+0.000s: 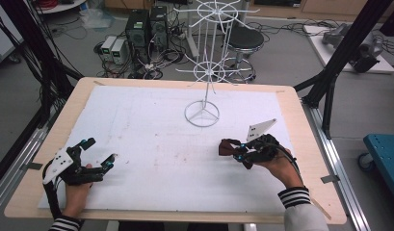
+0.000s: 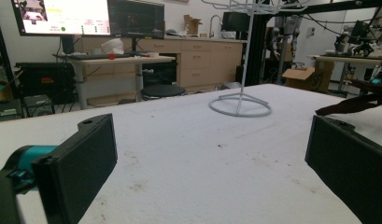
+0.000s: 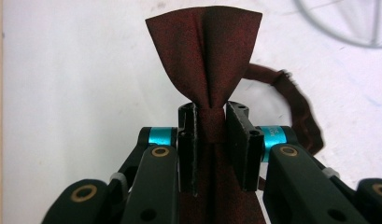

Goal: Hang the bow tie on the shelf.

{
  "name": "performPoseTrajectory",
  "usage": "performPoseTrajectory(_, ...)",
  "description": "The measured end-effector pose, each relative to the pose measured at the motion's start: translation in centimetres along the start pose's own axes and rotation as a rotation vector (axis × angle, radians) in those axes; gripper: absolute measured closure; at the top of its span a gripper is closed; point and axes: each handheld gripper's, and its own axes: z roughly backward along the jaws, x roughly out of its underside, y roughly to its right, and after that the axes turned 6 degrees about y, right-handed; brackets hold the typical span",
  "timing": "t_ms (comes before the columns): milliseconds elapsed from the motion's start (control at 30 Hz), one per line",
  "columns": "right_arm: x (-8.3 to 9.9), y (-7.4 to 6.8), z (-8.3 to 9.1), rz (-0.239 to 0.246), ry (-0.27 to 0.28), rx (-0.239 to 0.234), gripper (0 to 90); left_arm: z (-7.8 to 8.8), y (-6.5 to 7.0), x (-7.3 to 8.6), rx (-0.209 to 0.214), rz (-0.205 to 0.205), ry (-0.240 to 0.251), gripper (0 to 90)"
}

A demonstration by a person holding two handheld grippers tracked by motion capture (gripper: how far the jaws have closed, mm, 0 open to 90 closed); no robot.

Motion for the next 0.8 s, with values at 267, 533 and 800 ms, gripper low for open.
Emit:
performPoseTrajectory(267, -0.1, 0.3, 1.2, -0.093, 0.129, 0.034, 75.0, 0.0, 0.0, 0.0, 0.000, 0.001, 0.001, 2.6)
performPoseTrajectory(533, -0.1, 0.8, 2.6, -0.188, 0.265, 0.115, 75.0, 0.0, 0.0, 0.0, 0.000, 0.001, 0.002, 2.6)
performPoseTrajectory(800, -0.1, 1.1, 4.0, -0.281, 0.408, 0.217, 75.0, 0.0, 0.0, 0.0, -0.001, 0.000, 0.002, 2.6)
